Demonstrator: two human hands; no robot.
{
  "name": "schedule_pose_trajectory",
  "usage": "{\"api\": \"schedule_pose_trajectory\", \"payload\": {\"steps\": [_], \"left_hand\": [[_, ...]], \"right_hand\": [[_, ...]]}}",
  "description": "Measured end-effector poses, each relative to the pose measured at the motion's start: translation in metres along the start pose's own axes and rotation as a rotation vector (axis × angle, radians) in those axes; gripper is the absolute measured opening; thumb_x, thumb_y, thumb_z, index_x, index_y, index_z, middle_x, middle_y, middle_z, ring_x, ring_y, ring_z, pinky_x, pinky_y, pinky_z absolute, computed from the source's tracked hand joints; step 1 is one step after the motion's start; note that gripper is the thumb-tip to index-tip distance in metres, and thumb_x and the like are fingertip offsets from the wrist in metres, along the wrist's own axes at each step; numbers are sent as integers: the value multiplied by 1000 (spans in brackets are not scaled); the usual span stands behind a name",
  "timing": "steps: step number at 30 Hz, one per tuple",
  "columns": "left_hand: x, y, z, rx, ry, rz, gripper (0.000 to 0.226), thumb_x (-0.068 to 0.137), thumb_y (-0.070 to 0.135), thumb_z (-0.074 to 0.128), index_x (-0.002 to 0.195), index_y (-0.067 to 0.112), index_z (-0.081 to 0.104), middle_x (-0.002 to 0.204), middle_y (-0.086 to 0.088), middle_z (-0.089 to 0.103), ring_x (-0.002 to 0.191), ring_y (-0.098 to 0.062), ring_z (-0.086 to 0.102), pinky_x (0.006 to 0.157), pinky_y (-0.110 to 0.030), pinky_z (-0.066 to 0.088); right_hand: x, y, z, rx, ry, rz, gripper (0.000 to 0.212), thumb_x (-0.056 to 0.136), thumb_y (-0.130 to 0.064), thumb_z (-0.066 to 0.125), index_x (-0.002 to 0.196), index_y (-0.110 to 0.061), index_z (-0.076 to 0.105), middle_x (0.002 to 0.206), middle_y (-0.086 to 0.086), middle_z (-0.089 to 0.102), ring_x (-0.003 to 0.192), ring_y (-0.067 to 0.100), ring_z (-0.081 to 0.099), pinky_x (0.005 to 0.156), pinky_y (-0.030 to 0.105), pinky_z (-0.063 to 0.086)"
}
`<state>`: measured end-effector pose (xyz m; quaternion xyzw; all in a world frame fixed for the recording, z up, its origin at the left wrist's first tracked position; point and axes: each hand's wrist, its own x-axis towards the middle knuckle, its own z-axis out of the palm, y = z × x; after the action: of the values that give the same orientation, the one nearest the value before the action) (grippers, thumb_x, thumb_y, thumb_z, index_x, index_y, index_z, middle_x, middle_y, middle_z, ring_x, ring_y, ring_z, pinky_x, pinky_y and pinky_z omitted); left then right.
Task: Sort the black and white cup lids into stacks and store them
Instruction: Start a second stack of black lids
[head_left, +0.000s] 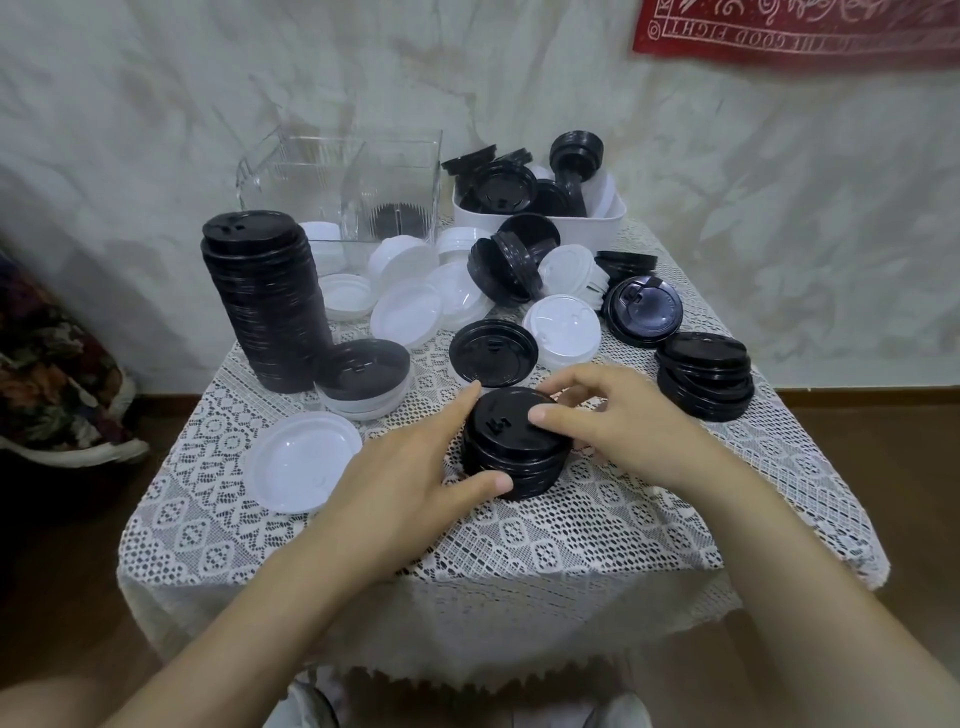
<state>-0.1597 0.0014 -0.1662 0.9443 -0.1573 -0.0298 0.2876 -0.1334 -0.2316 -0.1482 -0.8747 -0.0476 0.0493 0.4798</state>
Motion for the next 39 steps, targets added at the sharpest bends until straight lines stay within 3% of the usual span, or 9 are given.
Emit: {"api": "schedule_pose_trajectory", "payload": {"steps": [8,11,13,18,23,27,30,34,39], "left_hand": [[1,2,1,-46,35,9,78,91,65,60,157,54,21,69,18,59,70,8,55,61,-19,35],[2,1,3,-42,24,19,70,96,57,58,157,53,22,69,46,53,69,15,53,58,-17,31],[2,1,2,-44,23,25,66,98,53,58,155,56,25,72,50,51,71,13,54,58,-19,31],[3,-2,1,-69,50,18,63,98,54,57,154,57,27,65,14,58,67,3,54,61,-26,36],[3,-2,1,-36,48,23,63,99,56,54,156,52,27,61,11,53,62,3,52,56,-22,31],[3,-7,3,-61,43,28,64,97,59,52,155,55,27,62,11,57,64,3,53,58,-25,33],[3,-8,4,-60,21,46,60,95,60,56,148,62,28,69,28,61,70,7,56,59,-20,34],[3,-7,5,-48,33,47,64,95,57,62,150,59,30,76,26,61,73,5,56,61,-21,35],[2,-5,5,-59,27,77,52,95,53,64,139,60,38,88,51,49,77,7,55,62,-25,36]], "right_hand": [[2,6,3,-86,-33,-25,25,83,-45,81,105,-41,70,103,-10,68,60,-9,57,72,29,45],[2,7,2,-90,-60,-27,40,71,-62,78,106,-45,69,104,-12,69,60,-10,57,71,29,45],[1,8,2,-94,-74,-32,43,70,-64,77,108,-45,68,105,-13,69,60,-8,58,71,29,46],[-1,6,-1,-80,-122,-57,37,79,-49,84,112,-51,66,112,-15,69,68,-3,63,75,29,49],[-4,3,-4,-108,-218,-60,60,75,-38,91,126,-49,62,120,-17,65,81,8,68,77,26,54],[-7,-2,-4,-107,-189,-89,57,76,-33,91,124,-47,63,115,-20,69,95,1,67,86,25,58],[-6,-2,-4,-116,-190,-93,58,76,-35,90,125,-48,63,115,-20,71,100,-1,66,91,27,58],[-6,1,-2,-99,-220,-93,59,77,-31,90,127,-48,62,115,-21,72,102,0,69,96,31,57],[-2,5,-3,-122,-225,-78,58,75,-36,91,123,-51,62,114,-21,72,102,-1,68,97,33,56]]}}
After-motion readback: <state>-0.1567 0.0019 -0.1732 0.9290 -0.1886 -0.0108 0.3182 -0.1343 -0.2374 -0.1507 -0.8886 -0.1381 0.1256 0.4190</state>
